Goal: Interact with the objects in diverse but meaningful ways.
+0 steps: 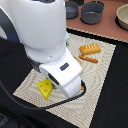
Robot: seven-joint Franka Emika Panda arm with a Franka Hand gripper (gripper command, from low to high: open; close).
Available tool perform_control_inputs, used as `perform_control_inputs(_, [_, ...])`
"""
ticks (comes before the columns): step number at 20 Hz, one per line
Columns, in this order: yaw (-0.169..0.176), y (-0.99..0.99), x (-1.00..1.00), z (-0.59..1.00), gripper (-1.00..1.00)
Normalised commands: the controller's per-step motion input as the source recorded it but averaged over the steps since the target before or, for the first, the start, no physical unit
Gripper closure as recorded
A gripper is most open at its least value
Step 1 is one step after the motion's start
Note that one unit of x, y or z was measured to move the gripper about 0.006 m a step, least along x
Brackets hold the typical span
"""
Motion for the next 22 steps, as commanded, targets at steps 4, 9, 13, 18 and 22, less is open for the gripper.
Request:
perform_control_inputs(4, [0.000, 0.37, -0.86, 0.00, 1.00])
perform_control_inputs(9, [0.000, 0.43, -0.87, -0.03, 1.00])
perform_control_inputs(13, [0.000, 0.43, -0.80, -0.13, 1.00])
perform_control_inputs(18, [0.000, 0.35, -0.76, -0.26, 1.00])
perform_control_inputs(22, [0.000, 0.21, -0.76, -0.36, 1.00])
